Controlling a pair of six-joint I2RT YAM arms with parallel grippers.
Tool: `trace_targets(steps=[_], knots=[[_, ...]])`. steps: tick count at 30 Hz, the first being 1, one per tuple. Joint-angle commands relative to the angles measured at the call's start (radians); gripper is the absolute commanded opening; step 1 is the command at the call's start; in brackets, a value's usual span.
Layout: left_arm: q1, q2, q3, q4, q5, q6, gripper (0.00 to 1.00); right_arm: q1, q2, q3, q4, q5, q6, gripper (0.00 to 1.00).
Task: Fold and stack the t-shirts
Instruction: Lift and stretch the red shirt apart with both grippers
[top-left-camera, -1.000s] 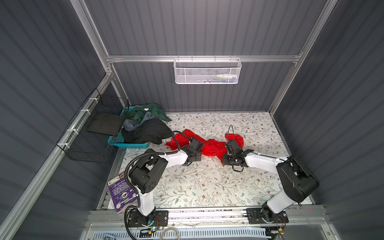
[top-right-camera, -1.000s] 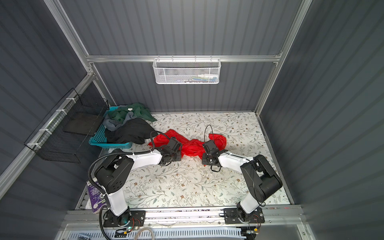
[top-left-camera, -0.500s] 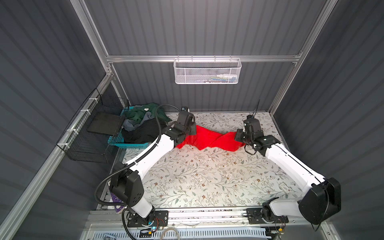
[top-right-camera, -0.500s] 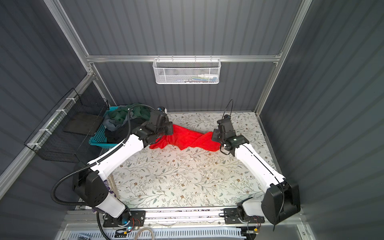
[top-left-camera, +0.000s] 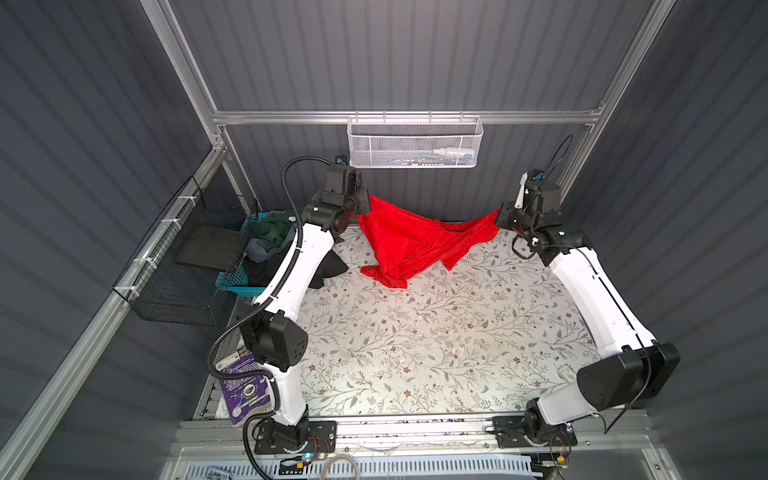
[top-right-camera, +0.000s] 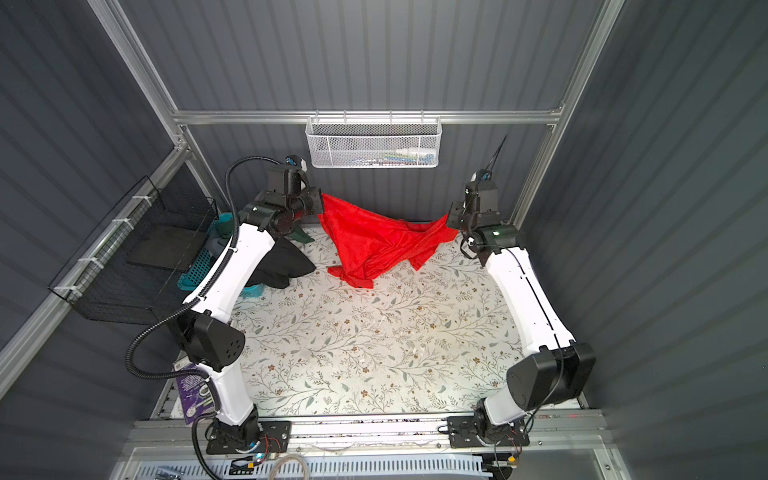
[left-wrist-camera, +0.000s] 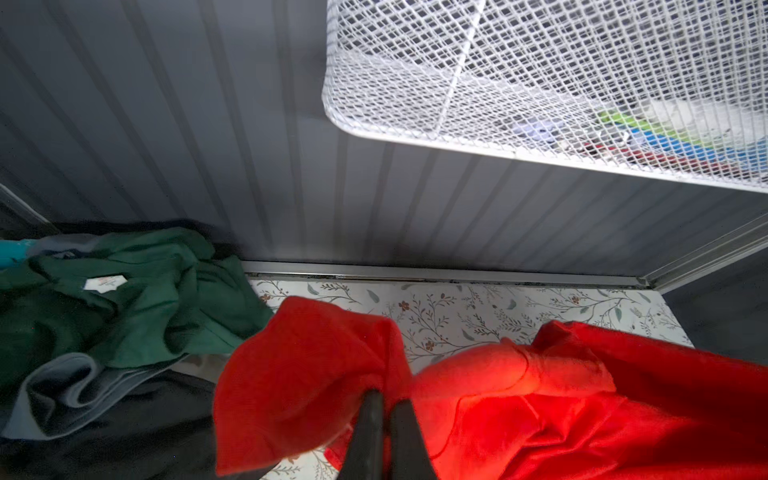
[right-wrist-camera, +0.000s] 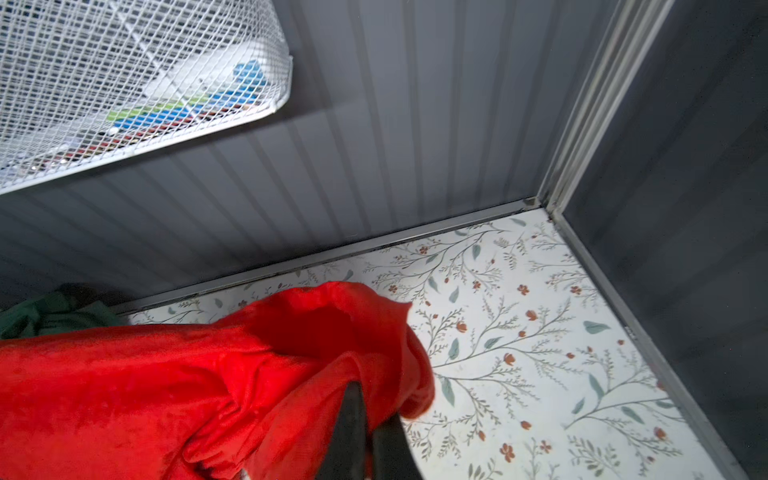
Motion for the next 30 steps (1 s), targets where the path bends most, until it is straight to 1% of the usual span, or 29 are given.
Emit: trace_targets(steps=[1,4,6,8,11,13,16,19,25,30], knots=[[0.019,-0.025,0.104,-0.086,-0.038,0.062,0.00,-0.033,-0.049,-0.010,-0.037,0.055,-0.041,0.00],[0.053,-0.075,0.063,-0.079,-0.110,0.085,0.00,-0.068,-0.120,-0.059,-0.053,0.094,-0.031,0.00],[0.074,-0.123,0.010,-0.059,-0.146,0.094,0.00,-0.074,-0.168,-0.093,-0.054,0.146,-0.037,0.00],[0.076,-0.170,-0.038,-0.032,-0.182,0.105,0.00,-0.075,-0.205,-0.119,-0.066,0.165,-0.034,0.00],[0.076,-0.223,-0.107,0.023,-0.165,0.111,0.00,-0.074,-0.261,-0.163,-0.088,0.141,-0.003,0.00],[0.076,-0.232,-0.119,0.030,-0.160,0.115,0.00,-0.074,-0.297,-0.201,-0.098,0.148,0.016,0.00],[0.076,-0.212,-0.088,0.022,-0.170,0.142,0.00,-0.074,-0.324,-0.234,-0.098,0.191,0.002,0.00],[0.076,-0.179,-0.032,-0.013,-0.141,0.143,0.00,-0.075,-0.306,-0.199,-0.125,0.207,-0.010,0.00],[0.076,-0.192,-0.068,0.045,-0.095,0.129,0.00,-0.075,-0.271,-0.117,-0.125,0.151,-0.010,0.00],[0.076,-0.097,0.060,0.023,-0.046,0.167,0.00,-0.075,-0.197,-0.022,-0.164,0.110,-0.005,0.00]])
